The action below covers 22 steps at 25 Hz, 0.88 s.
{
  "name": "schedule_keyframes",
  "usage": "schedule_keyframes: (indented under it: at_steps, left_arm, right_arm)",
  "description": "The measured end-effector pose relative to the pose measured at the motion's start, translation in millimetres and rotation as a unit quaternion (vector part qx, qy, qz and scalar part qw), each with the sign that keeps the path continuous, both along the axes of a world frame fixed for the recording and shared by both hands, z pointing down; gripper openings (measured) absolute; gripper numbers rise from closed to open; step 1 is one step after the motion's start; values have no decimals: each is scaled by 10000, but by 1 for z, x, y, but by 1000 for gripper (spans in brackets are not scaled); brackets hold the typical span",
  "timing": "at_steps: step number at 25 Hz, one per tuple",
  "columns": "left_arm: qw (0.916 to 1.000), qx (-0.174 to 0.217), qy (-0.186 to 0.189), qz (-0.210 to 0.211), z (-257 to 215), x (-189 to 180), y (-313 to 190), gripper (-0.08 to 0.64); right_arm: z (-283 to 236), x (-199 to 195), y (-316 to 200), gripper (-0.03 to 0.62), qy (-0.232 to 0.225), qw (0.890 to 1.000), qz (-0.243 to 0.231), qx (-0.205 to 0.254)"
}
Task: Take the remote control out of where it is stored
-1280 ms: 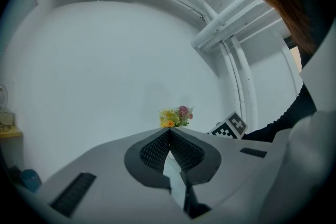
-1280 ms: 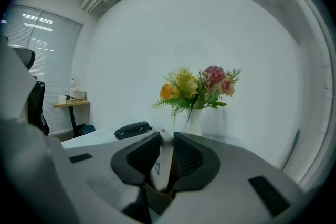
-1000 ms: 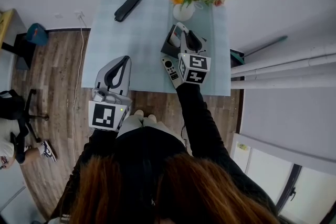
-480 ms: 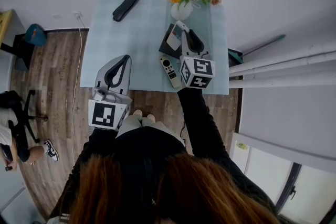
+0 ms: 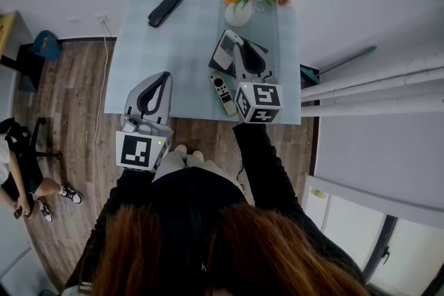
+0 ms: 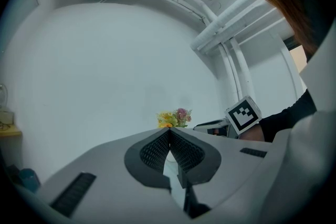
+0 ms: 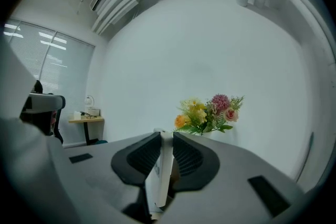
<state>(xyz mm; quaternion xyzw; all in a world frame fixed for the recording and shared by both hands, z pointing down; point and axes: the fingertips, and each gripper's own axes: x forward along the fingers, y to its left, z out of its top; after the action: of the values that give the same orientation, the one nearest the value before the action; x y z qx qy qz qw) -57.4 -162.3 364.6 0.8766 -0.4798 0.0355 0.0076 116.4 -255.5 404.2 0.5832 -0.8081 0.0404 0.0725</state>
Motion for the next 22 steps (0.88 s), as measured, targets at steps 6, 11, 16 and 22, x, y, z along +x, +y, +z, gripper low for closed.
schedule_keyframes:
  at_steps: [6, 11, 16, 22]
  left_arm:
    - [10000, 20, 25, -30, 1, -1, 2, 5]
    - [9999, 81, 45, -70, 0, -3, 3, 5]
    - [9999, 28, 13, -125, 0, -6, 5, 5]
    - [9997, 169, 83, -150, 0, -10, 5, 5]
  right_arm:
    - [-4, -15, 15, 84, -194, 9992, -343, 40]
    - [1, -26, 28, 84, -250, 9979, -599, 7]
    - [1, -33, 43, 84, -242, 9970, -740, -8]
    - [0, -49, 60, 84, -205, 9950, -977, 1]
